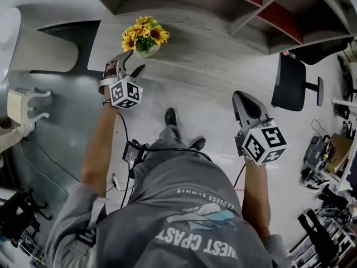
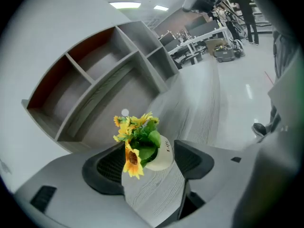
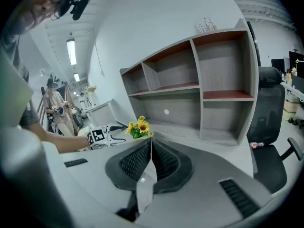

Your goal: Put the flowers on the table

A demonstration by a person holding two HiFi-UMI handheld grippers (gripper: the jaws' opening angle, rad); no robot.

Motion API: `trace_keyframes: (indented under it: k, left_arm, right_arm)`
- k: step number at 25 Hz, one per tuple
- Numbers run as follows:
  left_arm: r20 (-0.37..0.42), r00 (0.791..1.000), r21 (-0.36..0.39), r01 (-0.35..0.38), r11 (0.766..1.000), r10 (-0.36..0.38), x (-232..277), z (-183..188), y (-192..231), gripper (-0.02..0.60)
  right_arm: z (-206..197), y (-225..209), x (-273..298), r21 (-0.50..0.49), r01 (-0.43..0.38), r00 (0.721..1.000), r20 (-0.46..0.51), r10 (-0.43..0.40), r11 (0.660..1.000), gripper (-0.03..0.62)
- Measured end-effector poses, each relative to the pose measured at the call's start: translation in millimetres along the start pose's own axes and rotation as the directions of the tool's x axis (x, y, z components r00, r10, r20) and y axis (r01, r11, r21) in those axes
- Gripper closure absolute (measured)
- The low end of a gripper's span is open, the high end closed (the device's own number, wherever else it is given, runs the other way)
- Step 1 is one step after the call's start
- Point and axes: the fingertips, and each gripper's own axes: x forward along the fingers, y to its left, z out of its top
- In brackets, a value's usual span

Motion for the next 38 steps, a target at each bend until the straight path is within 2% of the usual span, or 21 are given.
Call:
trace_keyframes:
  k: [5, 10, 15, 18, 21, 25, 31, 33, 38]
  left_arm:
    - [0.035, 0.995, -0.076, -0.087, 0.993, 0.09, -38.8, 12.1, 21.1, 0.314]
    - [0.07, 0.98, -0.148, -0.172, 0.974, 0.184, -84.1, 26.8, 39.1, 0.431]
    - [0.116, 0.964, -0.228, -0.21, 0.951, 0.24, -126.7, 44.5, 51.6, 0.504]
    - [0.151, 0.952, -0.315, -0.21, 0.926, 0.267, -149.4, 55.7, 57.9, 0.535]
    - [0.204, 0.934, -0.414, -0.191, 0.89, 0.295, -171.7, 70.6, 64.9, 0.549]
    - [0.27, 0.902, -0.555, -0.14, 0.82, 0.337, -203.9, 89.3, 74.2, 0.555]
    - [0.364, 0.861, -0.678, -0.015, 0.735, 0.354, -247.3, 122.3, 81.0, 0.557]
    - [0.4, 0.846, -0.693, 0.028, 0.721, 0.352, -261.4, 133.6, 82.0, 0.557]
    - [0.468, 0.807, -0.7, 0.088, 0.709, 0.361, -294.4, 160.4, 78.1, 0.557]
  right_arm:
    - [7.0, 3.9, -8.1, -0.016, -0.025, 0.999, 0.042, 0.025, 1.0, 0.565]
    - [16.6, 13.6, -24.4, -0.054, -0.058, 0.995, 0.081, 0.062, 0.997, 0.565]
    - [25.2, 23.0, -46.4, -0.104, -0.078, 0.989, 0.12, 0.09, 0.992, 0.565]
    - [31.2, 26.7, -58.4, -0.126, -0.085, 0.984, 0.147, 0.103, 0.988, 0.565]
    - [38.2, 32.1, -69.8, -0.153, -0.095, 0.977, 0.177, 0.122, 0.984, 0.566]
    - [46.4, 39.5, -87.7, -0.183, -0.097, 0.968, 0.212, 0.136, 0.978, 0.566]
    - [53.9, 45.6, -112.8, -0.206, -0.101, 0.955, 0.253, 0.153, 0.973, 0.566]
    - [55.9, 49.2, -120.0, -0.214, -0.107, 0.95, 0.266, 0.163, 0.971, 0.566]
    - [55.4, 58.5, -138.6, -0.267, -0.113, 0.944, 0.272, 0.187, 0.957, 0.568]
